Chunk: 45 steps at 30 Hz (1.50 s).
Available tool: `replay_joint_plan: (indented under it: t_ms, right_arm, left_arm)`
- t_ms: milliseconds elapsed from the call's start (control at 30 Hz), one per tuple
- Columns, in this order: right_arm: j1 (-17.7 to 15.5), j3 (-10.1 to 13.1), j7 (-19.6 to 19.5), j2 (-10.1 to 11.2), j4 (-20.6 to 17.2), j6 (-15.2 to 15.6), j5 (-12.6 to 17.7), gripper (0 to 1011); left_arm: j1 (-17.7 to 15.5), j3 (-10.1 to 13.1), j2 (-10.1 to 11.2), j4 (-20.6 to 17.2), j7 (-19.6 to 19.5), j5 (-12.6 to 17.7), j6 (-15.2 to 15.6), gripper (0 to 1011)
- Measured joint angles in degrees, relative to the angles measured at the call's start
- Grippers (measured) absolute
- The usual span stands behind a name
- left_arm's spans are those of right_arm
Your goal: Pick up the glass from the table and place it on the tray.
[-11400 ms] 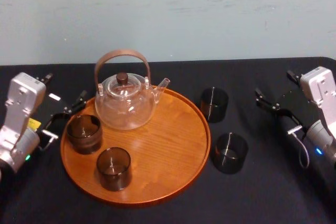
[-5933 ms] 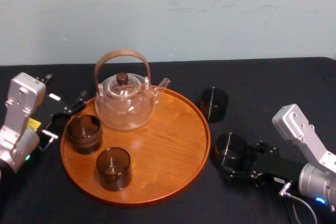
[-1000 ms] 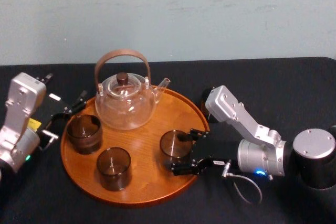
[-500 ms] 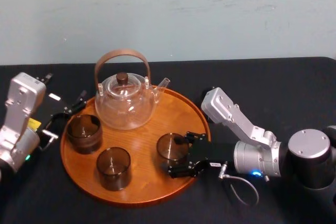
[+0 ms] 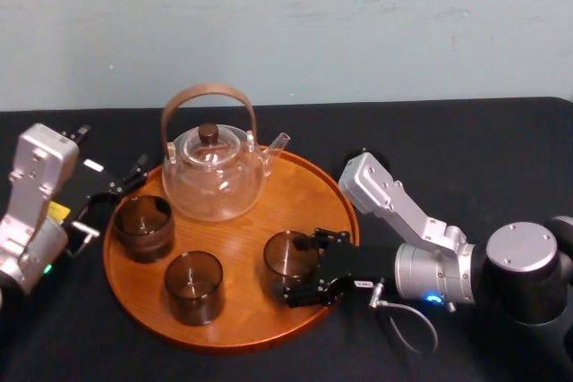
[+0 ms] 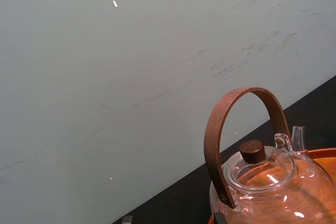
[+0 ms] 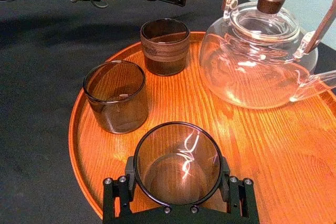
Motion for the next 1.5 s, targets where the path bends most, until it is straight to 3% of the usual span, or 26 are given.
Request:
replay_joint_plan:
  t_ms: [867,1067,1500]
  right_arm:
    - [0.09,-0.24,-0.82,-0.41,0.74,0.09,-0.91,905]
    - [0.07,-0.22,-0.79,-0.39,0.73,0.1,-0.87,1002]
    - [0.06,-0.19,-0.72,-0.34,0.69,0.1,-0.8,1002]
  left_arm:
    - [0.0,0.0,0.0,0.0,0.0,0.0,0.0,1001]
    - [0.0,0.0,0.0,0.0,0.0,0.0,0.0,1001]
    - [-0.01,0.0,0.0,0.0,0.0,0.0,0.0,1001]
